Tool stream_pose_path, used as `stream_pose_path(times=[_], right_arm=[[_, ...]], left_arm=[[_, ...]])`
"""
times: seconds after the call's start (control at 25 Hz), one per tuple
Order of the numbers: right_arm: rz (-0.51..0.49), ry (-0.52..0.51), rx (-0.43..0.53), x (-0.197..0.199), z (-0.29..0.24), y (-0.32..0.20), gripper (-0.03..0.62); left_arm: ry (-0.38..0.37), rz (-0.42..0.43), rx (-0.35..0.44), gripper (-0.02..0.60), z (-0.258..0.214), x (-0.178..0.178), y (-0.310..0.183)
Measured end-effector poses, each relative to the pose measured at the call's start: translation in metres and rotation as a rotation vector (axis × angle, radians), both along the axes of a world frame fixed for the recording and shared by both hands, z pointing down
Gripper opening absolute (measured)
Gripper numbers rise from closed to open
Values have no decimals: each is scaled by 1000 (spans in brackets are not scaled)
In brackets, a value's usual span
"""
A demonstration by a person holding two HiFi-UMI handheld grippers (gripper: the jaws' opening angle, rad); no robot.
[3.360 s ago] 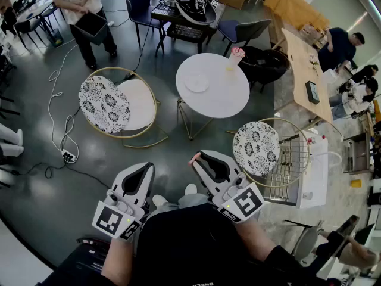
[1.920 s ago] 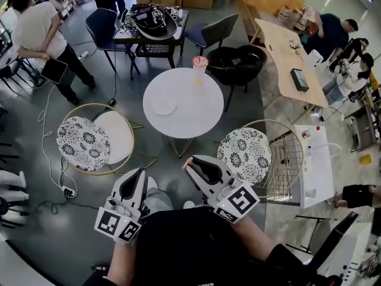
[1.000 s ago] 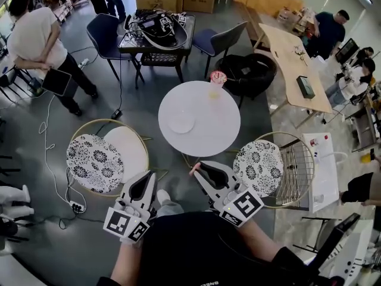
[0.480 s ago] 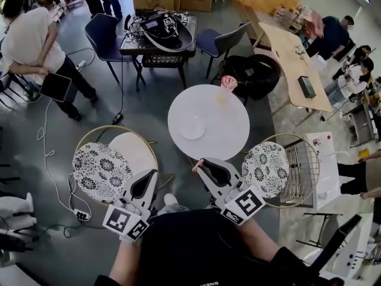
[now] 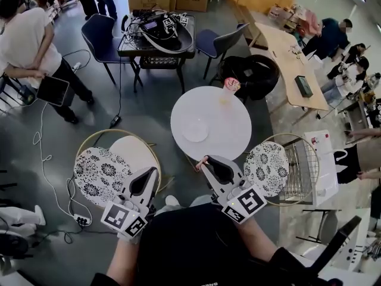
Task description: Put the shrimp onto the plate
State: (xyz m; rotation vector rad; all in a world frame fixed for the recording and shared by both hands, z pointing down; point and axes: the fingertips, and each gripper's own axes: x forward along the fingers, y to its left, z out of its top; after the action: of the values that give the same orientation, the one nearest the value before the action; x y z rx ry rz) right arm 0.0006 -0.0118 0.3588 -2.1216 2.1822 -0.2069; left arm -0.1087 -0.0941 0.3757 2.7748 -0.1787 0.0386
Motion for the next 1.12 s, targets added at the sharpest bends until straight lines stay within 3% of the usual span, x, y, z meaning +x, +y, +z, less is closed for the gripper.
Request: stream_pose_path(times=[0.52,1.12], right_arm=[[8,-21,-28,24,9,-18,77],[-50,-36,-128,88,50,-64,77]], left_arm=[[-14,-25,-25,5,6,12,-12],[-82,-123,-41,5,24,47,-36]])
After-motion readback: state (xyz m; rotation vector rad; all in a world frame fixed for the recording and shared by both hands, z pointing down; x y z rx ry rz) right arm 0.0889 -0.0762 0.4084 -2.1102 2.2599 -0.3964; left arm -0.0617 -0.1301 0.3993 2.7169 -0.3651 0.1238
